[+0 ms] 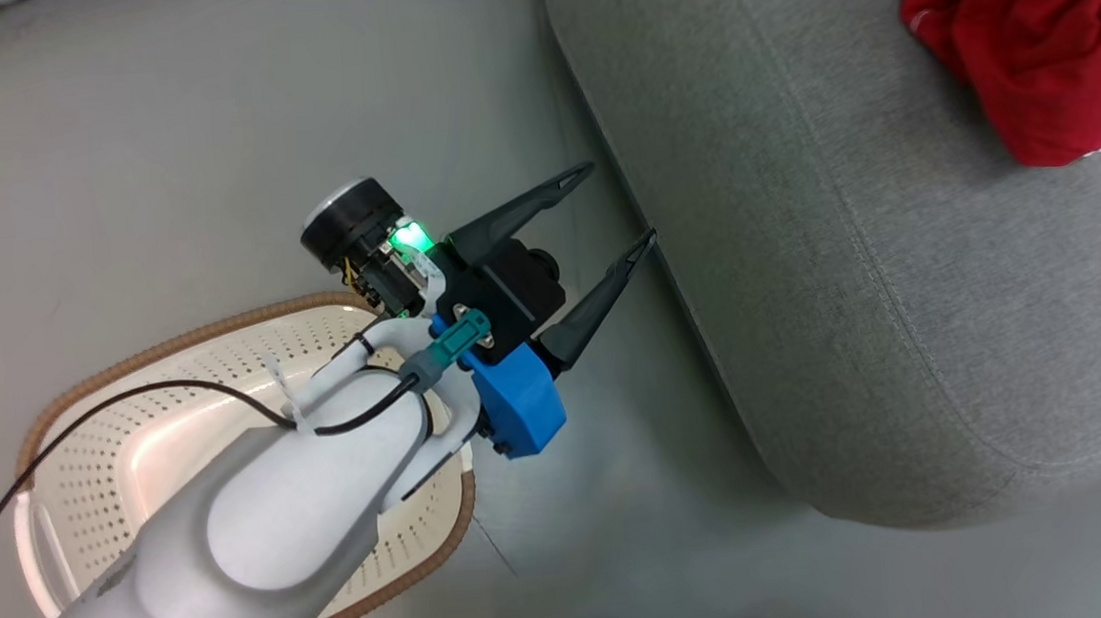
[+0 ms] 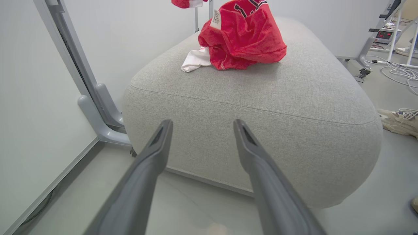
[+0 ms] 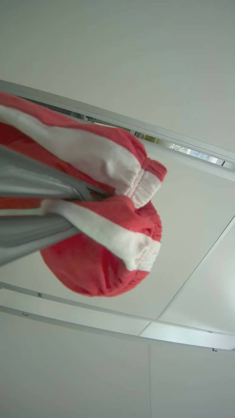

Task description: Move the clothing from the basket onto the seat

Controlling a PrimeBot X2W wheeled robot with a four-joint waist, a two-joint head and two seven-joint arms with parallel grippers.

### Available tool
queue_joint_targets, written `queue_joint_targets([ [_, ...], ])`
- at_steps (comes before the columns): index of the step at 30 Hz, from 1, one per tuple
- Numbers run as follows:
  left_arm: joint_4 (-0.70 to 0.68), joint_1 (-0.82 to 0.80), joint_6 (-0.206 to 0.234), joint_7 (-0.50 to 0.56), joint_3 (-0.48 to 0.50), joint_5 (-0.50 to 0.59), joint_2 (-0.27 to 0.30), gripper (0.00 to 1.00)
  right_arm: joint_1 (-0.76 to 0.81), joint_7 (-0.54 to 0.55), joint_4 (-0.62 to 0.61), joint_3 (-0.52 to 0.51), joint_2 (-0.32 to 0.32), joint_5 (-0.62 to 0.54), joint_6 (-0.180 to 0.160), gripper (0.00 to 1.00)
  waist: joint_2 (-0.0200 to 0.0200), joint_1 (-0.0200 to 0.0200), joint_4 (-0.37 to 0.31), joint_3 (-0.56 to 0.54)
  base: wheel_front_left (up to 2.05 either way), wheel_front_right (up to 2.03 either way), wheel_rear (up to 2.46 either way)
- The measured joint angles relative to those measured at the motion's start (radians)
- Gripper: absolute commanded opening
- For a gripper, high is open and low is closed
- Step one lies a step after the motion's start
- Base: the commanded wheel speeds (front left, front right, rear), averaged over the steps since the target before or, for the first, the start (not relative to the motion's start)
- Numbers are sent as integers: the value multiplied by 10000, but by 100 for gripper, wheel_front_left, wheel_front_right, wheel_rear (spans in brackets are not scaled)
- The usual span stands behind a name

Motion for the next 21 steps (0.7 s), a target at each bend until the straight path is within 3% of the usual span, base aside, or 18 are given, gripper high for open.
queue_joint_targets([
  [1,0,0,0,0,0,0,0,100,0,0,0,0,0,0,0,0,0,0,0,0,0,0,0],
  [2,-186,-145,4,94,31,27,107,100,-367,-2,251,-401,-504,153,0,0,0,0,42,403,0,0,0],
  [6,-531,-502,4,261,86,198,370,100,-643,0,936,-1085,-1248,194,0,0,0,1,104,1186,0,0,0],
  [9,-692,-667,2,351,104,259,460,100,-641,-2,1304,-1315,-1379,192,0,0,0,1,132,1549,0,0,0],
  [13,-899,-851,6,453,148,295,629,100,-440,0,2232,-1287,-1110,100,0,0,0,1,183,2232,0,0,0],
  [21,-995,-922,52,453,96,347,673,100,171,0,3455,-1300,-378,-560,0,0,0,0,286,2552,0,0,0],
])
